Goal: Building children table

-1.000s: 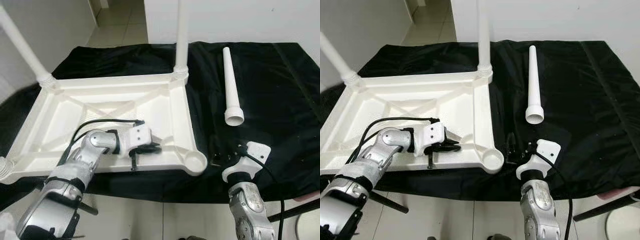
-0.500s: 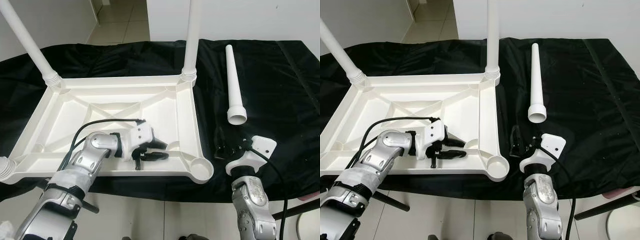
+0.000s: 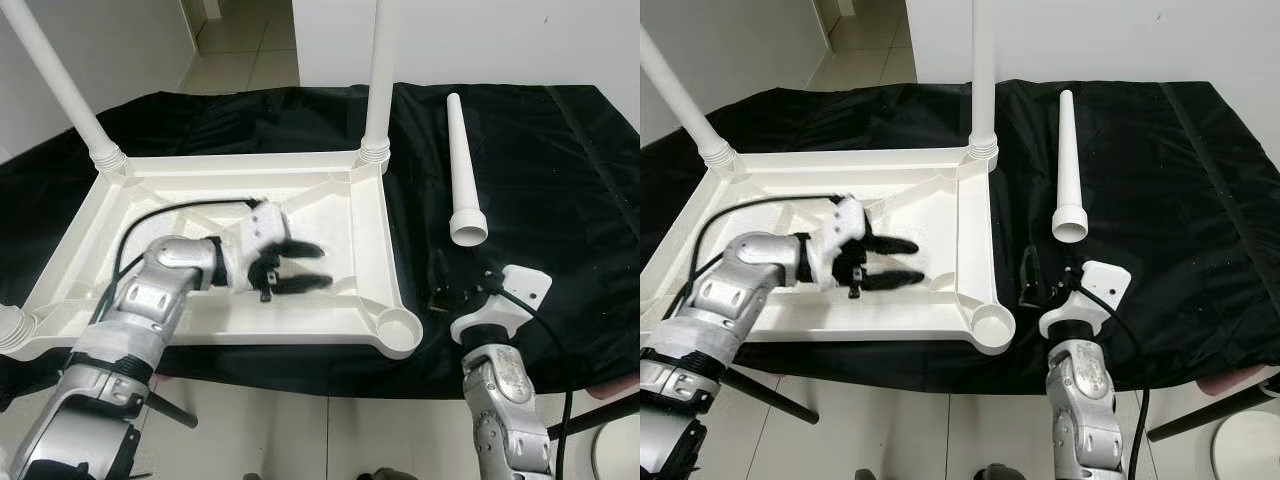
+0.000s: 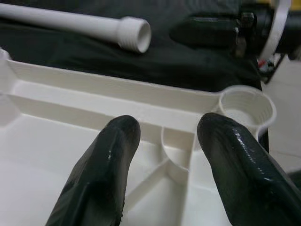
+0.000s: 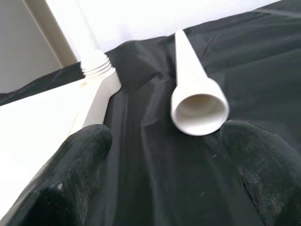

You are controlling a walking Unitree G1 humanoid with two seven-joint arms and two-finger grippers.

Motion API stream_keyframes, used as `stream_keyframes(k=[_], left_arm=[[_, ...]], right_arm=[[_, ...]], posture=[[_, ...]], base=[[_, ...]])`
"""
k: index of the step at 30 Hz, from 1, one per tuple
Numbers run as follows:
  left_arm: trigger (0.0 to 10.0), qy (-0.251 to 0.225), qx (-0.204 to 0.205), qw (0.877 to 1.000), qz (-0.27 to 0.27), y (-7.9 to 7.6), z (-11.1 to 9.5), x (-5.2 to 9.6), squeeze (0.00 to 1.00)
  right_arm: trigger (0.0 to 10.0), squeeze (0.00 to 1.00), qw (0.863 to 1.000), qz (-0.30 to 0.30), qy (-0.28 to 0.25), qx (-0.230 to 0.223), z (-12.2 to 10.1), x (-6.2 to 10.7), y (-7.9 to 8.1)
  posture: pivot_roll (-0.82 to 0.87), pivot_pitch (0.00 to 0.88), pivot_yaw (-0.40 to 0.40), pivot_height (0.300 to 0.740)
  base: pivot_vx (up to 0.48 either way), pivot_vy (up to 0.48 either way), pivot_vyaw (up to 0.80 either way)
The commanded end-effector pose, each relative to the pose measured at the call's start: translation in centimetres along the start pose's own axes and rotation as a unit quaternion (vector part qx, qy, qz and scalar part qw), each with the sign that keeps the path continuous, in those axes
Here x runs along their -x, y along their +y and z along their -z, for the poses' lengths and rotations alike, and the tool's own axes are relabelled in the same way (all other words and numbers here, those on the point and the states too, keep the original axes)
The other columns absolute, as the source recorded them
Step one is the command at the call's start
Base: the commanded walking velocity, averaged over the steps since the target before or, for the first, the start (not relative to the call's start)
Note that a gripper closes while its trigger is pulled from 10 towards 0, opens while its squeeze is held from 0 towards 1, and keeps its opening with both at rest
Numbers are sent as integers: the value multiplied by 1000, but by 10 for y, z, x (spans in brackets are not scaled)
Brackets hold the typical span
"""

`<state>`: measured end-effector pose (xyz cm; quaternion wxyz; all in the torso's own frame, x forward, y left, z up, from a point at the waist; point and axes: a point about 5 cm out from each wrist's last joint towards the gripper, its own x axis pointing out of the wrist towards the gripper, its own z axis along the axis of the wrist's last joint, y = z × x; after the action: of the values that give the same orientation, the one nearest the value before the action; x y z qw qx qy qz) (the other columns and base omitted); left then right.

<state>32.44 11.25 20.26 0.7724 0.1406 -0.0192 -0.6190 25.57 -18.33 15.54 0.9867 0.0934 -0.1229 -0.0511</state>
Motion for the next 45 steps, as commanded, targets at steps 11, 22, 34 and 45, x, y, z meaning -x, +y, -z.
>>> stream_keyframes(k=[11, 22, 34, 45], left_arm=[[10000, -96, 99, 983, -124, -23, -15, -5, 0], [10000, -112, 140, 972, -153, -66, -15, -30, 0], [10000, -133, 138, 976, -106, -93, -39, -52, 0], [10000, -135, 114, 975, -137, -99, -50, -60, 0]], right_arm=[[10000, 0, 998, 51, -30, 29, -12, -12, -9], [10000, 0, 990, 112, -26, 78, -18, -49, -27], [10000, 0, 994, 76, -17, 71, -24, -77, -30], [10000, 1000, 995, 65, -4, 79, -34, -107, -36]], posture=[[-101, 59, 68, 740], [-61, 25, 8, 740], [-12, 75, -41, 740], [4, 157, -66, 740]], base=[[0, 0, 0], [0, 0, 0], [0, 0, 0], [0, 0, 0]])
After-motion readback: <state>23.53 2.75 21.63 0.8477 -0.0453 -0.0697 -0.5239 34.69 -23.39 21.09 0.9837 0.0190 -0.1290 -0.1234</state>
